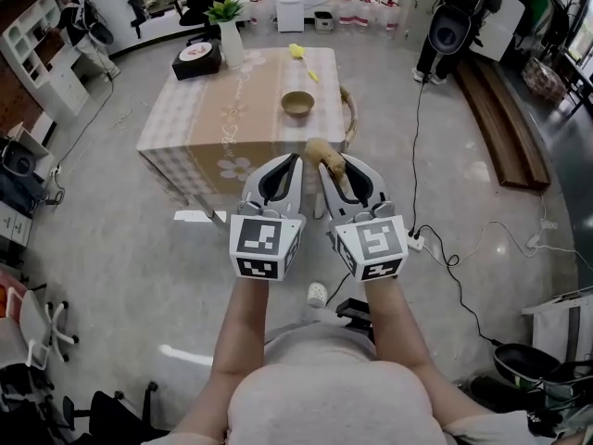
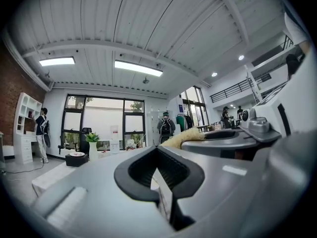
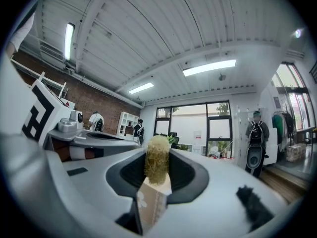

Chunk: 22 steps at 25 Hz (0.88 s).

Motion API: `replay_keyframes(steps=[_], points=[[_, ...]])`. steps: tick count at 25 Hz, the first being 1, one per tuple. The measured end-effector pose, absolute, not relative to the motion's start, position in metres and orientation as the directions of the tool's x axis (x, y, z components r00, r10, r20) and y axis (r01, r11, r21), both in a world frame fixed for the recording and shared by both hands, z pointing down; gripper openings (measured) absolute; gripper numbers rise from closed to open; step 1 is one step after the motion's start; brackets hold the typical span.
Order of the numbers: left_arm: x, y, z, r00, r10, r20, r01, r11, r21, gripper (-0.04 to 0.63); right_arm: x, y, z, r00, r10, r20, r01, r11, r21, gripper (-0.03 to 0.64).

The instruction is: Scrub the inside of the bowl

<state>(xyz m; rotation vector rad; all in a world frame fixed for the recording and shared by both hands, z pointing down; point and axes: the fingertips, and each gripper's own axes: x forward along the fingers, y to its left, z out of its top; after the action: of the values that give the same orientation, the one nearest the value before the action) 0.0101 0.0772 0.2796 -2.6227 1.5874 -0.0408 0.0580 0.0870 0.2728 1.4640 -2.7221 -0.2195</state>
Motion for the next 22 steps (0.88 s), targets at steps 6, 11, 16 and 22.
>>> replay_keyframes(steps=[6, 11, 16, 22], points=[[0.012, 0.026, 0.278, 0.438, -0.899, -0.030, -0.899, -0.438, -0.004, 0.006, 0.068, 0.034, 0.271, -0.572, -0.820, -0.024, -0.815, 0.566, 0.122, 0.103], [0.019, -0.010, 0.280, 0.440, -0.897, -0.029, -0.898, -0.441, 0.001, 0.009, 0.074, -0.005, 0.275, -0.587, -0.810, -0.011, -0.805, 0.582, 0.115, 0.103], [0.018, -0.036, 0.289, 0.413, -0.911, -0.014, -0.911, -0.413, 0.004, 0.010, 0.077, -0.034, 0.281, -0.601, -0.799, -0.004, -0.796, 0.598, 0.096, 0.103], [0.014, -0.055, 0.296, 0.394, -0.919, -0.002, -0.919, -0.394, 0.018, 0.012, 0.077, -0.055, 0.290, -0.609, -0.793, 0.017, -0.790, 0.609, 0.077, 0.103]])
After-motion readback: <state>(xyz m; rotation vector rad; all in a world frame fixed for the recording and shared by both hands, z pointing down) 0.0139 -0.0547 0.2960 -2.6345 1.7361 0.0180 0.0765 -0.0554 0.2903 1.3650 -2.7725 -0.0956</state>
